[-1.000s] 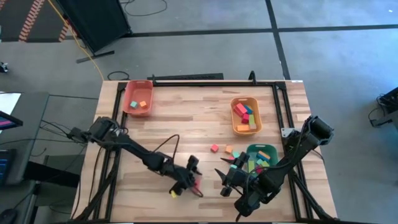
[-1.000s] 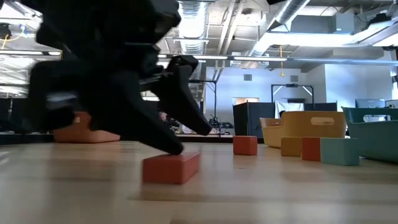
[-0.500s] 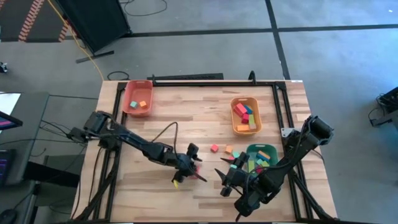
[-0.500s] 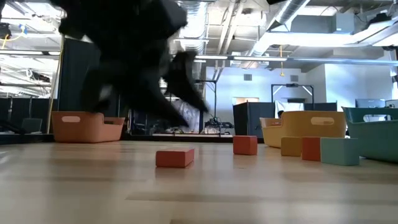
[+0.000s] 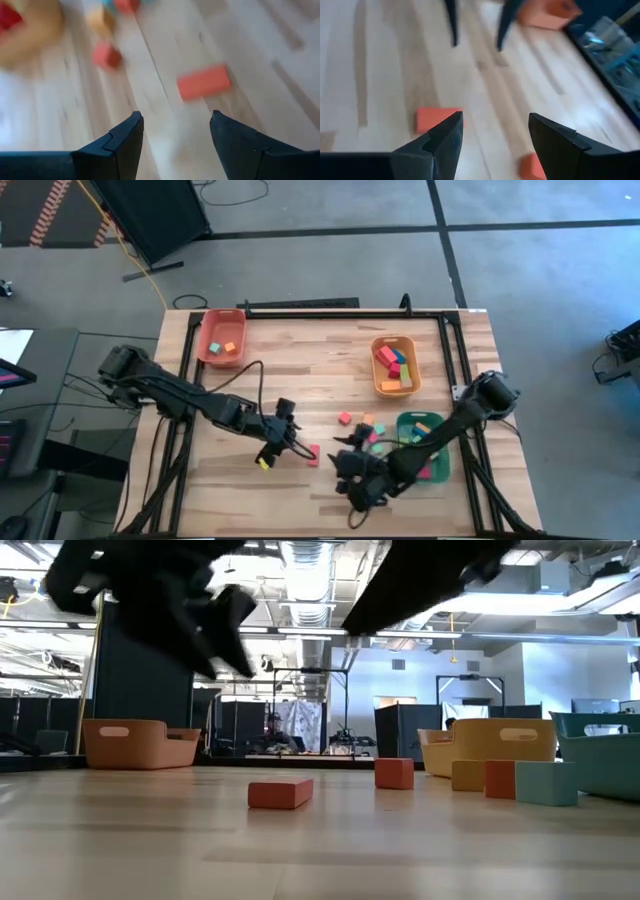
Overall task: Sort blocks by size
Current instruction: Put the small rectangular orange block into the green bin
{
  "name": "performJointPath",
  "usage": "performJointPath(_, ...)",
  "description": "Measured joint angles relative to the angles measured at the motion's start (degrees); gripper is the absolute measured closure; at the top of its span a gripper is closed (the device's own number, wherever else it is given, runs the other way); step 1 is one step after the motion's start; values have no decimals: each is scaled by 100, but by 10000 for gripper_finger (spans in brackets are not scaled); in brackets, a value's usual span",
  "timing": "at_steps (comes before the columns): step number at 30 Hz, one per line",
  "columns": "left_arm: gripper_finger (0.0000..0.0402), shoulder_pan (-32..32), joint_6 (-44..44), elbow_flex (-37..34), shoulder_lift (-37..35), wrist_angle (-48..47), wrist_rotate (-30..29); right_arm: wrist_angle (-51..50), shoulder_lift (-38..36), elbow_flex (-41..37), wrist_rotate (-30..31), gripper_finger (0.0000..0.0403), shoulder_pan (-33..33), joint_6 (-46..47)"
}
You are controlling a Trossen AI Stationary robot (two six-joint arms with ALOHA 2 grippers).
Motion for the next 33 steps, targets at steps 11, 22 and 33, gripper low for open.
performJointPath(11, 182, -43, -1381, -976, 33, -94, -3, 616, 335, 43, -2086, 147, -857, -1723)
performJointPath(22, 182, -317, -1716, -1713, 33, 799, -8, 676, 326, 164, -4149, 147, -1349, -3117)
performJointPath(33, 182, -456, -1590, -1713, 33, 968, -1, 534, 374, 190, -4966, 147, -1809, -4119)
